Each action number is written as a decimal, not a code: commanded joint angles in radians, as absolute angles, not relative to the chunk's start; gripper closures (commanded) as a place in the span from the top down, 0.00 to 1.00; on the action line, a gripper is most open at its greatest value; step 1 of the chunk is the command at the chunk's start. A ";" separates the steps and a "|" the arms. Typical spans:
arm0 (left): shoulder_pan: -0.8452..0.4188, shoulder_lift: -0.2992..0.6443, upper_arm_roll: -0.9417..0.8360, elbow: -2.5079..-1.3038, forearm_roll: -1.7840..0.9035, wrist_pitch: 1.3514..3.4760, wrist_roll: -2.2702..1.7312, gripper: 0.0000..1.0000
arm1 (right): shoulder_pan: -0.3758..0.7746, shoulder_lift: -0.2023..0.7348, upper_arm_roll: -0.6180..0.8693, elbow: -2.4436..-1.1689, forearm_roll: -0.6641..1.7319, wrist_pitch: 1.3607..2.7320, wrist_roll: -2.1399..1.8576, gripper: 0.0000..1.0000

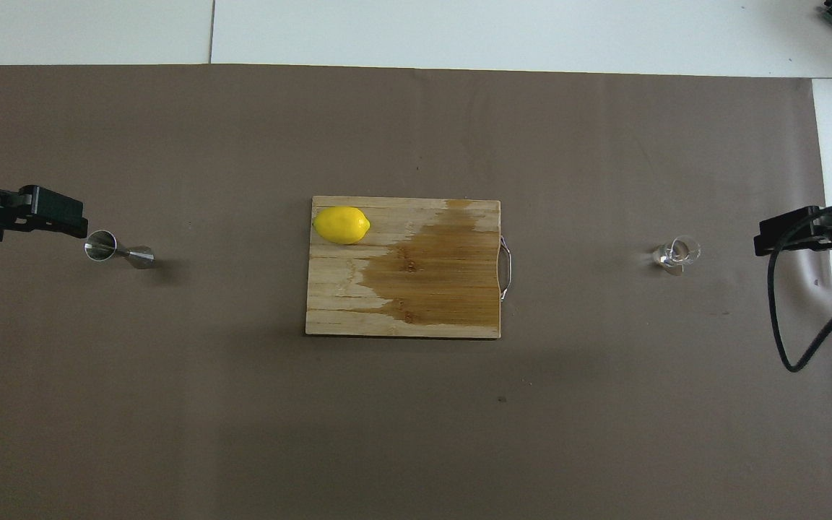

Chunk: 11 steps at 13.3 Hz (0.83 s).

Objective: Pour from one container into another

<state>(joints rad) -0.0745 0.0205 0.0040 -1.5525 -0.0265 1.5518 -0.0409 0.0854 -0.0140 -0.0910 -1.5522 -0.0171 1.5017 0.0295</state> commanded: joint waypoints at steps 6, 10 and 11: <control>0.043 -0.086 0.023 -1.787 -0.231 1.536 -0.051 1.00 | 0.083 -0.031 -0.094 -1.574 -0.021 1.508 0.028 1.00; 0.176 0.023 0.023 -1.714 -0.441 1.341 -0.263 1.00 | 0.083 -0.031 -0.094 -1.574 -0.021 1.508 0.028 1.00; 0.210 0.044 0.021 -1.710 -0.477 1.321 -0.320 1.00 | 0.083 -0.031 -0.094 -1.574 -0.021 1.508 0.028 1.00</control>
<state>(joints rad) 0.1566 -0.0102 0.0302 -1.7519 -0.4118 1.3842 -0.2189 0.0854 -0.0140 -0.0910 -1.5522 -0.0171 1.5017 0.0295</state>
